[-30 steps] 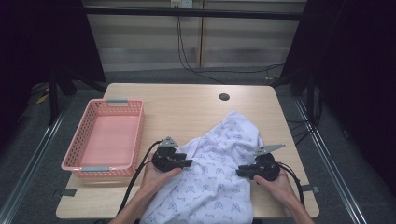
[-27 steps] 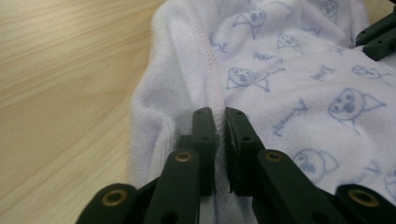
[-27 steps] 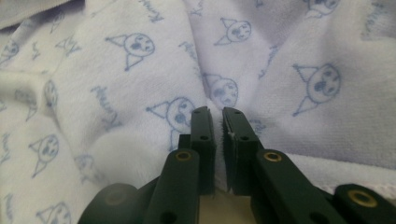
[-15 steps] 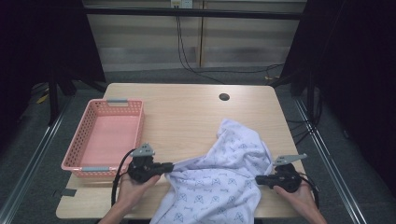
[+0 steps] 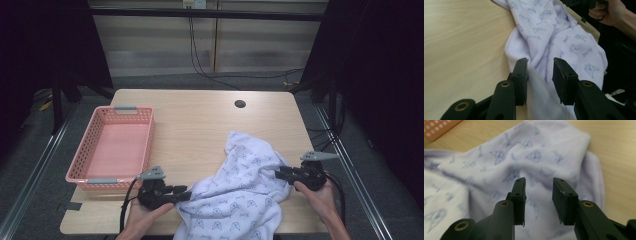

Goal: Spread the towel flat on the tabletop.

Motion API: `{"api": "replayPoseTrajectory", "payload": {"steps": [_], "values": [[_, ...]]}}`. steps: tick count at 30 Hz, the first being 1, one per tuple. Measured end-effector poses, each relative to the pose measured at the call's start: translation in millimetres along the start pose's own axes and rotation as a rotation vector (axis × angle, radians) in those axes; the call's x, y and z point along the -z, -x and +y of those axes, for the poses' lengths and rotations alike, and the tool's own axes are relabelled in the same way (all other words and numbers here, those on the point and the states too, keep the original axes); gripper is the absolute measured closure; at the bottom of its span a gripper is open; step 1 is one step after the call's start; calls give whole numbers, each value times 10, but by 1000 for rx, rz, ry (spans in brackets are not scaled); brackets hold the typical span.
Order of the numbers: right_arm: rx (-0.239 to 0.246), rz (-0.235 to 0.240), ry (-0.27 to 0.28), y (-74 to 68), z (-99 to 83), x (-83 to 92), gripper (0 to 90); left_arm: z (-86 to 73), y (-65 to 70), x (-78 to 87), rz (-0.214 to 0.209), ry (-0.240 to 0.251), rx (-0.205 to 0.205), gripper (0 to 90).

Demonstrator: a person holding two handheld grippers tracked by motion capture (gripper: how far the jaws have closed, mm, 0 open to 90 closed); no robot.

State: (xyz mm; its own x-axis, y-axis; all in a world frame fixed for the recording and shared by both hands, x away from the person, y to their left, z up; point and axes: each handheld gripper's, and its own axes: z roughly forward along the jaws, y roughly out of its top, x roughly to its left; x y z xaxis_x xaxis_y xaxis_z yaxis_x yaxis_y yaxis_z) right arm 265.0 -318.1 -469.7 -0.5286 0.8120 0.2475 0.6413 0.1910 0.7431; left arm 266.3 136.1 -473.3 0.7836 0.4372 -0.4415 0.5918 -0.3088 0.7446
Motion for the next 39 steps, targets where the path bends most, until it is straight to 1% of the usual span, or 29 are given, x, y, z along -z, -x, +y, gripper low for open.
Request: {"api": "replayPoseTrajectory", "payload": {"steps": [1,3,4,5,6,8,10,12,13,14,16,17,18,19,20,21,22,24,25,26,29,31,32,34,35,36,37,38,39], "values": [[3,-8,5,35,45,-32,636,56,-10,-80,-5,-6,-4,644],[-10,-9,17,107,119,-92,636,153,-51,-211,12,5,-20,649],[-16,-18,18,139,149,-122,636,194,-87,-267,13,1,-12,676],[-15,-22,19,168,177,-147,636,234,-119,-327,6,-12,14,679],[-14,-25,18,192,199,-172,633,258,-138,-389,14,-18,18,679],[-29,-25,18,240,217,-230,616,268,-196,-509,19,-51,5,687],[-31,-25,-3,273,203,-306,598,234,-261,-611,51,-85,11,683],[-32,-30,-25,277,180,-374,587,202,-302,-692,74,-121,0,661],[-30,-25,-36,277,171,-402,584,196,-307,-711,55,-111,-9,659],[-31,-24,-47,272,164,-427,584,196,-292,-726,51,-109,-17,641],[-26,-14,-68,245,150,-462,634,197,-251,-739,65,-120,-47,637],[-17,1,-75,222,146,-475,683,195,-230,-740,60,-146,-72,665],[-14,17,-83,195,142,-482,745,188,-213,-740,57,-161,-87,767],[-4,27,-84,183,144,-480,781,178,-197,-733,59,-177,-106,846],[3,25,-79,157,157,-462,821,172,-186,-720,60,-179,-106,890],[3,31,-62,138,180,-432,842,177,-177,-692,70,-190,-118,895],[2,33,-39,124,212,-388,853,183,-178,-649,84,-185,-123,898],[-5,35,15,103,289,-283,863,209,-200,-520,96,-144,-93,900],[-3,26,39,101,329,-226,866,225,-209,-440,99,-116,-87,900],[2,17,64,103,372,-166,867,239,-223,-328,92,-84,-77,900],[18,-13,104,117,511,20,878,248,-218,-127,99,-45,-72,900],[25,-32,132,121,567,108,879,245,-202,1,85,4,-46,900],[20,-31,146,122,590,146,879,248,-183,67,74,38,-38,900],[25,-18,159,95,632,179,882,284,-133,190,63,74,-53,900],[36,-13,162,65,658,176,882,310,-98,252,66,90,-69,900],[45,-6,161,26,688,166,882,336,-56,326,67,117,-74,900],[55,0,162,-21,716,157,882,353,-12,411,46,141,-74,900],[60,16,169,-77,737,149,882,355,50,489,41,153,-83,900],[70,42,173,-131,749,136,880,338,116,561,49,143,-100,900]]}}
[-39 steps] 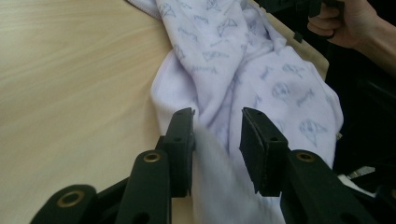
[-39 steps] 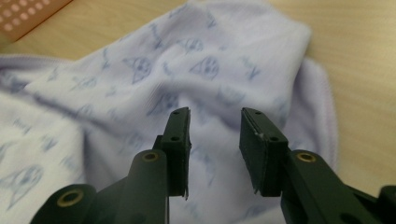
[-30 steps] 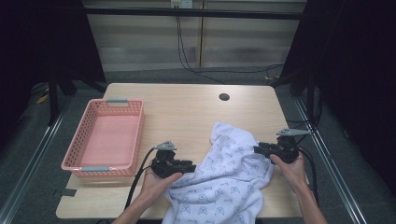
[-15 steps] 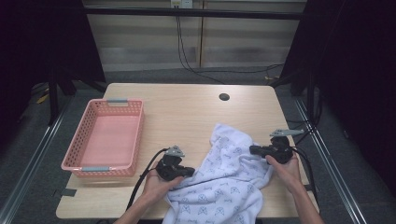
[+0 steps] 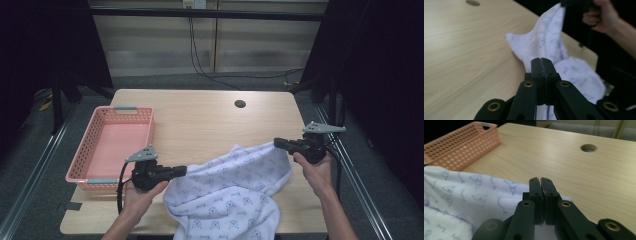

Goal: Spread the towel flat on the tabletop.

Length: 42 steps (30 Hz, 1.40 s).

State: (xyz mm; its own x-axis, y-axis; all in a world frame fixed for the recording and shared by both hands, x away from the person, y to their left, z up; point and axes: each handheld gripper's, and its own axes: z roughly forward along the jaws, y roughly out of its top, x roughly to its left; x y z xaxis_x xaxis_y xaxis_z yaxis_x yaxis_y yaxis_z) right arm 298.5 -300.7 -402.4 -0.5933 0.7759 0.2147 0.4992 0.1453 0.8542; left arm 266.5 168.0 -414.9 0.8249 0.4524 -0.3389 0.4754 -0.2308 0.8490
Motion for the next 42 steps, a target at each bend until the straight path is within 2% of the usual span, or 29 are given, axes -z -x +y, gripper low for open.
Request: {"api": "replayPoseTrajectory", "payload": {"steps": [2,5,7,9,10,11,13,15,17,18,20,21,22,24,25,26,27,28,29,30,31,32,34,36,37,38,40,41,42], "values": [[21,38,-19,-113,-17,-49,878,-77,93,92,-24,-38,-18,898],[42,83,-85,-252,-160,-188,865,-260,99,44,-49,-108,14,858],[57,91,-147,-318,-299,-303,865,-311,42,-44,-17,-122,26,742],[68,86,-206,-338,-432,-386,861,-286,-24,-145,-15,-116,36,699],[58,89,-216,-328,-477,-396,861,-244,-46,-217,-23,-104,45,683],[32,96,-202,-296,-519,-392,861,-214,-64,-263,-24,-99,40,685],[6,109,-188,-256,-561,-385,861,-150,-112,-453,-42,-100,45,689],[-4,100,-195,-221,-610,-406,854,-126,-144,-714,-73,-125,29,690],[0,98,-211,-212,-658,-433,812,-146,-191,-980,-73,-183,14,694],[1,101,-217,-227,-669,-428,778,-163,-213,-1100,-88,-198,19,696],[15,92,-201,-239,-664,-389,706,-196,-234,-1284,-57,-254,-7,719],[12,87,-189,-235,-654,-352,672,-220,-259,-1343,-64,-274,2,732],[6,81,-169,-222,-643,-309,655,-246,-267,-1371,-37,-296,-13,745],[-10,64,-138,-190,-629,-200,645,-309,-261,-1362,-59,-321,-28,834],[-21,56,-124,-172,-630,-144,641,-331,-249,-1334,-49,-324,-48,848],[-32,44,-110,-151,-641,-93,642,-339,-243,-1292,-41,-334,-33,862],[-46,28,-101,-142,-660,-41,651,-346,-240,-1244,-37,-353,-34,868],[-50,14,-98,-143,-687,7,656,-367,-226,-1194,-21,-347,-46,870],[-45,7,-108,-154,-717,46,665,-394,-228,-1134,-13,-348,-38,871],[-33,-5,-117,-175,-749,86,677,-427,-230,-1075,-13,-341,-3,870],[-30,-10,-114,-200,-784,128,685,-459,-234,-1014,-12,-340,13,870],[-36,-3,-111,-226,-818,161,695,-496,-230,-942,-18,-339,42,868],[-23,-9,-121,-301,-873,198,702,-541,-208,-833,-16,-352,48,861],[-25,8,-119,-385,-900,190,701,-566,-188,-704,5,-361,21,834],[-19,13,-120,-418,-898,165,700,-566,-203,-646,13,-335,29,811],[-14,18,-121,-426,-891,123,700,-552,-235,-596,2,-302,42,803],[-23,15,-123,-399,-856,-9,700,-514,-309,-566,3,-235,81,799],[-29,12,-123,-371,-829,-87,703,-504,-354,-579,9,-226,92,799],[-32,10,-117,-338,-795,-170,706,-501,-390,-604,37,-228,87,799]]}}
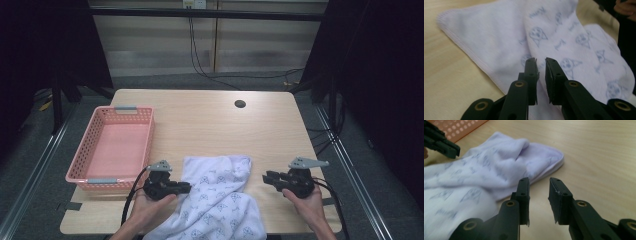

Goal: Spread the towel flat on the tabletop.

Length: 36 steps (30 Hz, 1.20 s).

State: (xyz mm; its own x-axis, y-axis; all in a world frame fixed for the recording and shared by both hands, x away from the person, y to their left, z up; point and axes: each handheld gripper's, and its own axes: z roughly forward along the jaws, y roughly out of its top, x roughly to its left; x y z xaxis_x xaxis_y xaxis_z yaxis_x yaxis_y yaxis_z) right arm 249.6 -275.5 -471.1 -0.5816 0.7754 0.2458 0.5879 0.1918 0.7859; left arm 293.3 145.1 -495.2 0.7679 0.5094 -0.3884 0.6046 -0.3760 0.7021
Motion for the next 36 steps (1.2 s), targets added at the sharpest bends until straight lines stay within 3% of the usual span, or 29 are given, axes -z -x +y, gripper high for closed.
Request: {"api": "replayPoseTrajectory", "payload": {"steps": [1,2,4,10,12,14,15,16,17,22,26,27,29,33,36], "values": [[-5,5,2,37,52,-78,711,9,-31,-31,30,-10,2,799],[-4,-14,0,71,108,-157,712,14,-58,-57,32,-18,11,799],[6,-50,-12,173,206,-333,694,17,-68,-92,35,-32,-13,799],[-57,-48,-48,399,316,-731,637,7,-62,-129,42,-37,-28,750],[-49,-40,-86,408,303,-823,616,2,-64,-131,38,-31,-26,737],[-35,-51,-109,380,286,-870,661,-4,-58,-131,42,-29,-39,731],[-53,-34,-119,377,296,-866,733,-6,-54,-130,45,-28,-38,730],[-41,-33,-110,361,302,-840,852,-9,-52,-127,48,-28,-40,731],[-30,-45,-105,337,311,-787,887,-10,-49,-120,53,-33,-42,730],[-29,-89,-36,351,267,-296,897,-60,-28,-46,60,-44,-41,730],[-61,-128,-13,354,89,147,897,-147,73,55,79,-77,-72,731],[-65,-134,-13,336,19,241,896,-176,99,82,79,-84,-77,731],[-54,-165,-64,267,-165,382,895,-207,128,110,65,-92,-50,731],[-63,-153,-119,98,-433,542,873,-213,138,118,48,-104,-53,731],[-55,-130,-87,34,-428,544,724,-163,87,71,57,-67,-23,703]]}}
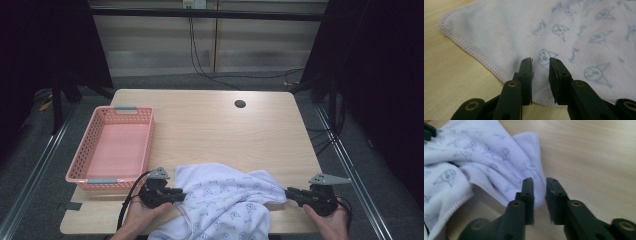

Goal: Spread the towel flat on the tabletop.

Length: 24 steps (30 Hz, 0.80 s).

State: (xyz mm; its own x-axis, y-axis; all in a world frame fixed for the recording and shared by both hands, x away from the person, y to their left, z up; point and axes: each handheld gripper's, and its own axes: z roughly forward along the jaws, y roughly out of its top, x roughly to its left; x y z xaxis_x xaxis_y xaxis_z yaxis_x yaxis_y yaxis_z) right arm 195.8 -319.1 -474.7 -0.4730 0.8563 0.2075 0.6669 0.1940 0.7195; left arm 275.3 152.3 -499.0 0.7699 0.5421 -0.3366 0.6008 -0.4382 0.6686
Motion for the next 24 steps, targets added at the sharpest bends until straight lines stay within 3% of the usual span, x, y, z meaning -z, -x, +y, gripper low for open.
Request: {"api": "replayPoseTrajectory", "payload": {"steps": [2,4,7,9,11,14,16,18,20,22,24], "values": [[8,20,44,-7,130,-72,676,74,-28,-20,13,24,-5,683],[27,28,61,5,271,-208,652,133,-54,-13,0,51,14,673],[27,54,59,42,457,-438,632,202,-120,-45,12,75,23,659],[32,58,44,72,564,-599,615,217,-104,-95,61,56,17,636],[28,66,14,96,622,-752,601,210,-52,-168,83,31,-17,633],[31,64,-40,91,620,-910,598,188,-61,-187,32,30,-11,555],[34,87,-63,68,594,-932,687,171,-48,-184,-7,29,-10,508],[33,123,-66,30,577,-902,803,157,-4,-189,2,23,-43,495],[37,138,-54,2,573,-857,834,160,40,-201,44,15,-70,552],[27,145,-14,-6,585,-764,845,163,78,-210,91,1,-120,697],[5,142,48,16,614,-644,850,173,84,-202,100,-27,-145,834]]}}
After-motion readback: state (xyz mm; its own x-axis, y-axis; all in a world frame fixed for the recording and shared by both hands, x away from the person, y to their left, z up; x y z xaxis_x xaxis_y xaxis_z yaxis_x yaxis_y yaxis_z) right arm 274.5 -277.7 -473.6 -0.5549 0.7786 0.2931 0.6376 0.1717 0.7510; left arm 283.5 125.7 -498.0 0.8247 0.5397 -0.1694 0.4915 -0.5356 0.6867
